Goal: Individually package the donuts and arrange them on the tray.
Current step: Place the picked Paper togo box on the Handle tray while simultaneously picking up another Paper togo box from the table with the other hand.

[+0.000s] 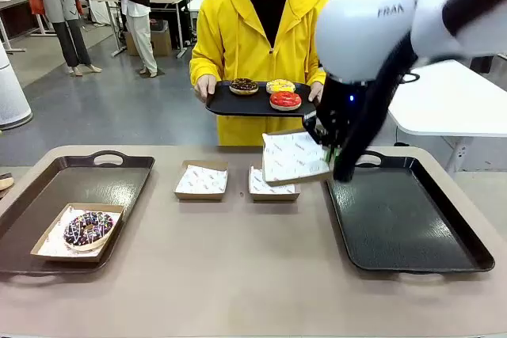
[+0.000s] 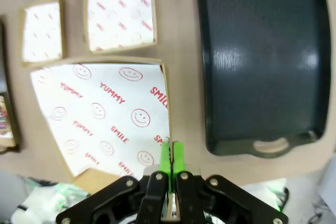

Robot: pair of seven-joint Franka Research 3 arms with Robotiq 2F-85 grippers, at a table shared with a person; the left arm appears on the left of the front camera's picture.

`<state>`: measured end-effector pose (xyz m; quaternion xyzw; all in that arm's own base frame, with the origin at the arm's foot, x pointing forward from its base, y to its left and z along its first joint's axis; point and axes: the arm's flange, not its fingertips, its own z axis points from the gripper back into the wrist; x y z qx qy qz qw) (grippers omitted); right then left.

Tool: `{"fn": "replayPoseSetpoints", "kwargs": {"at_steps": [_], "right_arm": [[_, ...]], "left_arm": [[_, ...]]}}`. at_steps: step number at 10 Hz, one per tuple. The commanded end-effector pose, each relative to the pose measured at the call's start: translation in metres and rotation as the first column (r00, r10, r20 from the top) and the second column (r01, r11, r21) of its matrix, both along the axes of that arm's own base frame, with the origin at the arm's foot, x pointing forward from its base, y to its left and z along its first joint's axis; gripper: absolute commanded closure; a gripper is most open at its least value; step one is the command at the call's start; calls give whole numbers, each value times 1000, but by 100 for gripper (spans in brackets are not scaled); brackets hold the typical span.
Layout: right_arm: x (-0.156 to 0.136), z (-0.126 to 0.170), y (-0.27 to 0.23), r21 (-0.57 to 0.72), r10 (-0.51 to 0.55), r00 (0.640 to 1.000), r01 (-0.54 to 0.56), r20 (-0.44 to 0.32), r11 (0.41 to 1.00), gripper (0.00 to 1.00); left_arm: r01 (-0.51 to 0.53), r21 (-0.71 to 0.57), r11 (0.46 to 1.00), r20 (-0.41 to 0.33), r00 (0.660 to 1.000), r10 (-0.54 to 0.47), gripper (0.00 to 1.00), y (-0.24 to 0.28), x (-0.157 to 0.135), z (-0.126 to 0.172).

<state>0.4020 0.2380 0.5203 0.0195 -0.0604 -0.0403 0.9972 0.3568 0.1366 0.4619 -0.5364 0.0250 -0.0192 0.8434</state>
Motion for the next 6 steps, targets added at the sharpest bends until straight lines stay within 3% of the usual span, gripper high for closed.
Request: {"fn": "replayPoseSetpoints", "kwargs": {"at_steps": [1, 3, 4, 6], "right_arm": [[42, 12, 12, -28, -1, 1000, 1, -18, 1000, 100], [73, 17, 11, -9, -7, 1000, 7, -10, 1000, 100], [90, 17, 12, -6, -8, 1000, 8, -10, 1000, 100], [115, 18, 15, -18, -17, 1000, 17, -24, 1000, 100]], "left_arm": [[-50, -134, 990, -9, 999, 49, 2, 26, 19, -15], [-86, -156, 984, -41, 996, 80, 2, 35, 21, -26], [-118, -105, 987, -69, 991, 111, 2, 39, 22, -34], [-92, -141, 986, -48, 995, 86, 2, 35, 14, -30]]}}
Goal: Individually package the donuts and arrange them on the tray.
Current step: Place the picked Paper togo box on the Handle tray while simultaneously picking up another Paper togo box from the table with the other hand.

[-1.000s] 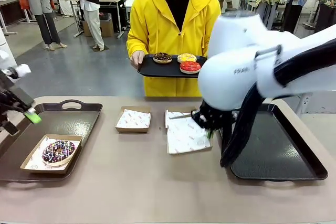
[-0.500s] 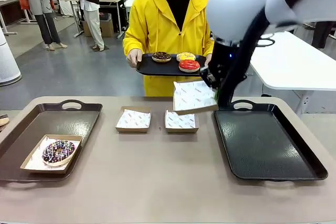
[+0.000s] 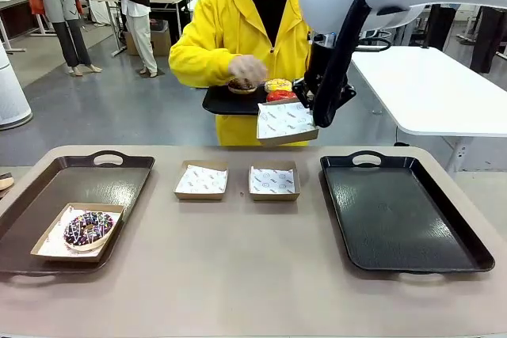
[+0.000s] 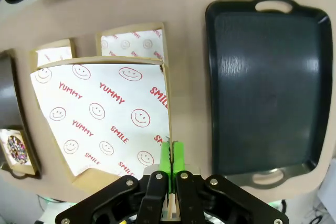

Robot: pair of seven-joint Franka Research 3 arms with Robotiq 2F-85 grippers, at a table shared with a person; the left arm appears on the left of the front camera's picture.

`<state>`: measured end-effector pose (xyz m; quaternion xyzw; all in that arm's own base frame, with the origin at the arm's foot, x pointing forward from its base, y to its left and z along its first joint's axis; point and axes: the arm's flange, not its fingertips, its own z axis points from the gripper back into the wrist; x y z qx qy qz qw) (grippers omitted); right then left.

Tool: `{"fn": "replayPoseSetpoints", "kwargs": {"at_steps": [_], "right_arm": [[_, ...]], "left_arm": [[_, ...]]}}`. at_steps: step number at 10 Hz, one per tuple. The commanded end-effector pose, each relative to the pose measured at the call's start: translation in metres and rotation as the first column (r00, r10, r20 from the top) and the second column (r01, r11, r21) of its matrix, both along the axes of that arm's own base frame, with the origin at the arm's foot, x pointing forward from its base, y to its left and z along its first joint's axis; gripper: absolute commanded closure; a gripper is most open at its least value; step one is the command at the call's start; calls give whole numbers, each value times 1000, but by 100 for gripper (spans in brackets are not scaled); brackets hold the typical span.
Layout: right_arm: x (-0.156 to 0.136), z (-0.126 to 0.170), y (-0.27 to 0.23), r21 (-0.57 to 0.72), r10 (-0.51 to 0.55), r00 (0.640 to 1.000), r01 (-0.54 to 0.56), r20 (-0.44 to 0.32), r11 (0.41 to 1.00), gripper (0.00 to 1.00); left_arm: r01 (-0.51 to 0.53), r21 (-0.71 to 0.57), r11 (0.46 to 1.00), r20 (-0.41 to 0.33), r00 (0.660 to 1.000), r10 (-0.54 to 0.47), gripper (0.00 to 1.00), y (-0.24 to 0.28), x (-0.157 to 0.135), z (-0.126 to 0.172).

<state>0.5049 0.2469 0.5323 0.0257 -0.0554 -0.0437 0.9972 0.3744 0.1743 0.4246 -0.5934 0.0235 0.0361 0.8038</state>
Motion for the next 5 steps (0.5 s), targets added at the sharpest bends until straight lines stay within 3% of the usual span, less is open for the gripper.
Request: {"fn": "replayPoseSetpoints", "kwargs": {"at_steps": [1, 3, 5], "right_arm": [[24, 5, 7, -39, -9, 1000, 8, -21, 999, 100], [39, -1, 7, -69, -10, 999, 8, -32, 998, 100], [29, -4, 1, -28, 3, 1000, -4, -23, 1000, 100]], "left_arm": [[5, -6, 1000, 20, 1000, -5, 2, -2, -4, 7], [5, -6, 1000, 20, 1000, -5, 2, -2, -4, 7], [5, -6, 1000, 20, 1000, -5, 2, -2, -4, 7]]}}
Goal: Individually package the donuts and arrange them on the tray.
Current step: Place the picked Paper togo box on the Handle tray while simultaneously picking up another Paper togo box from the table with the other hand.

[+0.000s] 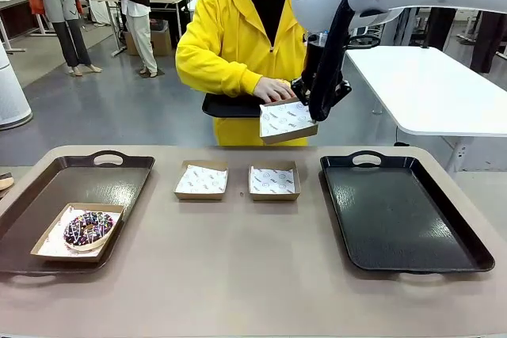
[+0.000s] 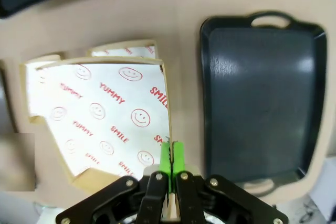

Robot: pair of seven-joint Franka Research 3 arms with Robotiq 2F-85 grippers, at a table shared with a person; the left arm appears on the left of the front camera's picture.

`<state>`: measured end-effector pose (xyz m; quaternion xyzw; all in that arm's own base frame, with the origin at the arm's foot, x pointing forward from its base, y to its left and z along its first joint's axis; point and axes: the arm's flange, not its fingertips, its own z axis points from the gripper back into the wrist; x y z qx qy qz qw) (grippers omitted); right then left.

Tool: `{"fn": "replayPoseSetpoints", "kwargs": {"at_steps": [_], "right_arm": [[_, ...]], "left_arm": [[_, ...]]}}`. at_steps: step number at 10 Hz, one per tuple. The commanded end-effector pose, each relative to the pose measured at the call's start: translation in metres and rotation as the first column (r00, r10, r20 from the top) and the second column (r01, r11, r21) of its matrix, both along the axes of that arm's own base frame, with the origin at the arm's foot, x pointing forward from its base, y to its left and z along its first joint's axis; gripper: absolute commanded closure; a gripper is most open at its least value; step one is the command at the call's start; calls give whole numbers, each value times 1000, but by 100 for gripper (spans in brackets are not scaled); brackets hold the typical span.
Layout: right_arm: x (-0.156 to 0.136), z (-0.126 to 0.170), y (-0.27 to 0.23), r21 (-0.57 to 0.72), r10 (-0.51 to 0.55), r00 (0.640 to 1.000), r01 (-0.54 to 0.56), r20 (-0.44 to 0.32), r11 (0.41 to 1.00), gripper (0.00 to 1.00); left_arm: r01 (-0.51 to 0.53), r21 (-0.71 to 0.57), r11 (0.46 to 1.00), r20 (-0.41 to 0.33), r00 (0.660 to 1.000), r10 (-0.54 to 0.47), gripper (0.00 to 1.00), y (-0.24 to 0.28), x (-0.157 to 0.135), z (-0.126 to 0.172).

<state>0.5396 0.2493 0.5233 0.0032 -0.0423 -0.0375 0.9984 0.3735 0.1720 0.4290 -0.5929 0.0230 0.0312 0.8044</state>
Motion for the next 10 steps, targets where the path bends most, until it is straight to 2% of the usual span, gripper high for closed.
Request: {"fn": "replayPoseSetpoints", "kwargs": {"at_steps": [1, 10], "right_arm": [[-5, 5, -2, 16, -7, 1000, 7, 5, 1000, 100], [-5, 5, -2, 16, -7, 1000, 7, 5, 1000, 100]], "left_arm": [[-2, -8, 1000, 14, 1000, 2, 2, 0, -3, 3], [-2, -8, 1000, 14, 1000, 2, 2, 0, -3, 3]]}}
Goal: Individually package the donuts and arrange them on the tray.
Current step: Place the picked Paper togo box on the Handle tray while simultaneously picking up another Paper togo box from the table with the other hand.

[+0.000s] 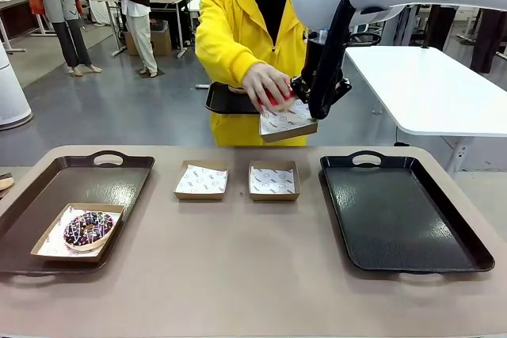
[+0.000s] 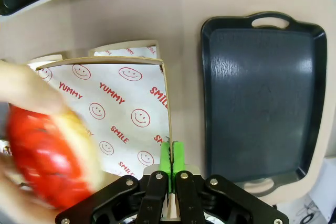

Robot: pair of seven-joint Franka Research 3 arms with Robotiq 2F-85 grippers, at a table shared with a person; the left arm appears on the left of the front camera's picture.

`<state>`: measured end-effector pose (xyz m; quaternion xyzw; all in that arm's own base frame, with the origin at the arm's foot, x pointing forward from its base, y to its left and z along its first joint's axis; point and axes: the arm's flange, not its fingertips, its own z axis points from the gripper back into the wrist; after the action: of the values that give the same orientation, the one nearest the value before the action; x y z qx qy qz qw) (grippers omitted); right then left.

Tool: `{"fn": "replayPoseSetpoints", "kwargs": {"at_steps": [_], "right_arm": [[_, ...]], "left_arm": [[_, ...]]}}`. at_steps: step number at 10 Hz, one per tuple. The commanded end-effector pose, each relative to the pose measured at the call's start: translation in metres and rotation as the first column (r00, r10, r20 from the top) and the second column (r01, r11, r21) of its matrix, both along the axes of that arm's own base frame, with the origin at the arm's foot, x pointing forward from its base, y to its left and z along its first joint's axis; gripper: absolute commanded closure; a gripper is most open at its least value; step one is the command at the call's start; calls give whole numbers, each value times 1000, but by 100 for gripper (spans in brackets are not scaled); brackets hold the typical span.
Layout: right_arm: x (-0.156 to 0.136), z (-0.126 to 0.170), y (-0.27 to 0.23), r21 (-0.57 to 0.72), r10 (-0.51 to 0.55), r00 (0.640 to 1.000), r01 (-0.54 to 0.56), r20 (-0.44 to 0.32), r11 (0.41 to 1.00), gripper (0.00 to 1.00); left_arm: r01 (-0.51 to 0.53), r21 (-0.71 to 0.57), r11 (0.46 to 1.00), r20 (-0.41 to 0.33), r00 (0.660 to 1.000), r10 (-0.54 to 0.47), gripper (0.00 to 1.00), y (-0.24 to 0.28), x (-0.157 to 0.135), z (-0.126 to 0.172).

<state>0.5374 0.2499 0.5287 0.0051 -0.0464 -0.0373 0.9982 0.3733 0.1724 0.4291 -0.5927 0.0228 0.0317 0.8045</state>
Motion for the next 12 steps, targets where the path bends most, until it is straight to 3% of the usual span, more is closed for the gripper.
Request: {"fn": "replayPoseSetpoints", "kwargs": {"at_steps": [1, 12], "right_arm": [[-3, -1, -2, 13, -8, 1000, 8, -4, 1000, 100], [-3, -1, -2, 13, -8, 1000, 8, -4, 1000, 100]], "left_arm": [[-1, -8, 1000, 14, 1000, 1, 2, 0, -3, 3], [-1, -8, 1000, 14, 1000, 1, 2, 0, -3, 3]]}}
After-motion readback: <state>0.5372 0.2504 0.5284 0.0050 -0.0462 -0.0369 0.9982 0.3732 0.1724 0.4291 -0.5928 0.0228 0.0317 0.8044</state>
